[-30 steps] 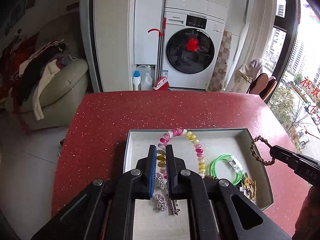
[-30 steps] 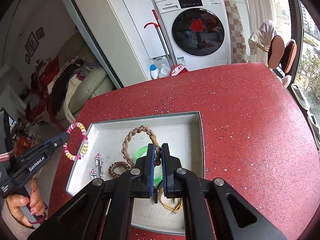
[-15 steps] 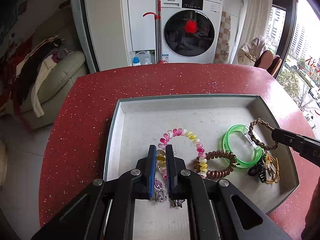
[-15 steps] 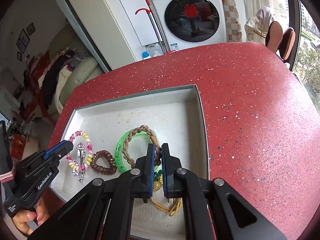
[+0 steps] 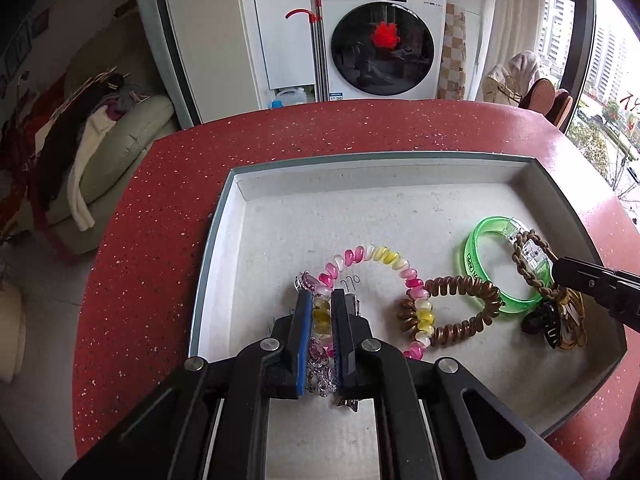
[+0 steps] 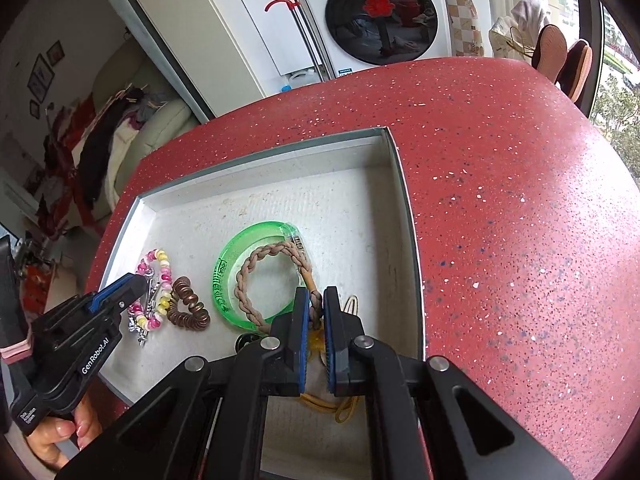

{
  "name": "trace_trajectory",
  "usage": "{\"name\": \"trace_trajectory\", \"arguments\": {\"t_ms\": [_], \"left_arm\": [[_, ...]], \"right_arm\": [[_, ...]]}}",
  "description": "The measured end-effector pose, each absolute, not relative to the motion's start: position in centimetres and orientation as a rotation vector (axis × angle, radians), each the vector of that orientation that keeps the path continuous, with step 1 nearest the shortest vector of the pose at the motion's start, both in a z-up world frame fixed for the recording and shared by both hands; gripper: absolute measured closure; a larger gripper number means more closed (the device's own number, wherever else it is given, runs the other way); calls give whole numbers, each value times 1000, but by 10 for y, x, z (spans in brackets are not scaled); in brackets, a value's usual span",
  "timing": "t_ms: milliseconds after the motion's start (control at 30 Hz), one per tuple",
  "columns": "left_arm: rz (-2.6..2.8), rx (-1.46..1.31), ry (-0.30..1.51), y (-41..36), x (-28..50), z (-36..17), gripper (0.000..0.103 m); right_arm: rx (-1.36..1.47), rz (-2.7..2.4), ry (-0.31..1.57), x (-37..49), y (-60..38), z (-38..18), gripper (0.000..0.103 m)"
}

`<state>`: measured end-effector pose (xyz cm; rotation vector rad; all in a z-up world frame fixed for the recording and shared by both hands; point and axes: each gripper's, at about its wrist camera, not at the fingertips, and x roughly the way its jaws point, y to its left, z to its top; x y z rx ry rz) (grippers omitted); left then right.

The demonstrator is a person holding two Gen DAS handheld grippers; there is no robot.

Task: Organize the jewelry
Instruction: 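Carry beaded bracelet over the tray with left tool while right tool carries braided bracelet, then open left tool to drop beaded bracelet while right tool drops braided bracelet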

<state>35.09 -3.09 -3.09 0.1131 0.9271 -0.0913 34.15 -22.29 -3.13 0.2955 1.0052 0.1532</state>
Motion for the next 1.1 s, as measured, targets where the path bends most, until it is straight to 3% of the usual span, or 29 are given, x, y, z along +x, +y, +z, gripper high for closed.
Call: {"name": "trace_trajectory", "arguments": {"t_ms": [100,167,233,1100], "left_arm": [[-88,116,924,-31,350,-31,75],[-86,109,927,-31,350,-31,75],[-85,104,930,-30,350,-31,75],[-58,149,881,-26,339,-15,75]], "right_arm": [[298,154,1007,339,-221,-30,91],[301,156,1005,338,-221,-28,78],[306,156,998,336,-221,-26,51],[320,174,971,328,-216,-6,50]]}}
